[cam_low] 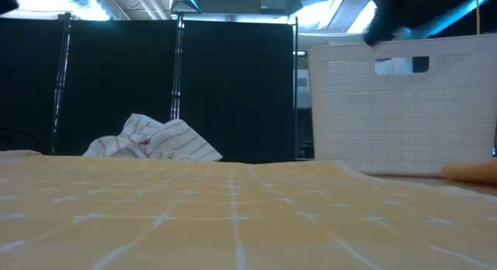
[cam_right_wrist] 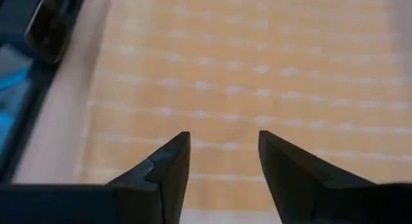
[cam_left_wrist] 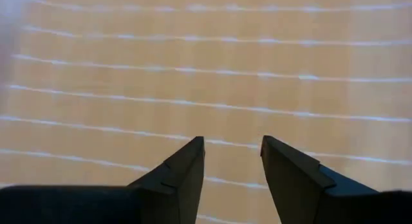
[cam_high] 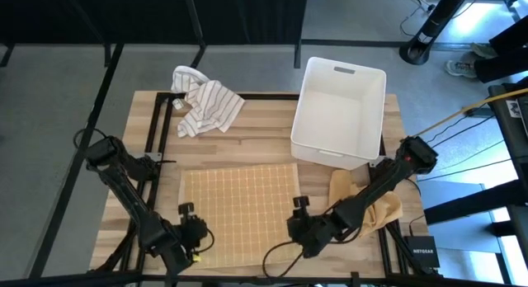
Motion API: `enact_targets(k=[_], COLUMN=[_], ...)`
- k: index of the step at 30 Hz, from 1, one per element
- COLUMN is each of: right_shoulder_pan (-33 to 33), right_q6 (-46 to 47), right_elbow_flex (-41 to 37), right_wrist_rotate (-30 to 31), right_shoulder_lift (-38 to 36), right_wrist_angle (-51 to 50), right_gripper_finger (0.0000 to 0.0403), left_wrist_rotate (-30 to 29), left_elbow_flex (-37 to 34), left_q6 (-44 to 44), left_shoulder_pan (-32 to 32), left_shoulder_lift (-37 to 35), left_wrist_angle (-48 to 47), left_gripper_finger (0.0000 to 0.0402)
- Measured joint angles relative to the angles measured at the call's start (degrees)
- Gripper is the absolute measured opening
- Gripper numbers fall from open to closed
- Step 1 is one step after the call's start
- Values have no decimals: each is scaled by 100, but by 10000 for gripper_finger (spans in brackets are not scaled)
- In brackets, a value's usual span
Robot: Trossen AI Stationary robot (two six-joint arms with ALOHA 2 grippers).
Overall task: Fold towel
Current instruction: Fold the yellow patterned towel
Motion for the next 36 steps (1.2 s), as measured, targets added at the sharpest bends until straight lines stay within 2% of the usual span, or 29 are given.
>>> enact_targets(k=[2,5,10,16,21,28,32,36], right_shoulder_pan=[-128,-435,-1052,-1373,-1362,-1269,-1283,-1286], right_q6=[-53,-185,-196,-151,-314,-328,-36,168], right_elbow_flex=[-7,-284,-956,-1312,-1317,-1526,-1711,-1863], right_wrist_rotate=[60,-228,-735,-1326,-1183,-849,-839,-835], right_shoulder_lift=[0,16,-63,-65,-65,-69,-67,-67], right_wrist_angle=[-7,225,545,919,1497,2200,2064,2054], right_gripper_finger=[186,186,186,186,186,186,186,186], left_wrist_rotate=[25,371,683,1698,1607,1652,1655,1723], left_elbow_flex=[-99,-333,-758,-1110,-1365,-2733,-3018,-3104], left_q6=[-181,-280,347,1268,1560,1220,1148,1011], left_shoulder_pan=[126,390,738,1030,1076,1249,1254,1261], left_shoulder_lift=[13,11,14,-197,-1182,-2930,-3348,-3294], left_wrist_angle=[-324,-458,-430,-144,93,1077,1182,1574], left_gripper_finger=[151,165,197,211,202,198,198,198])
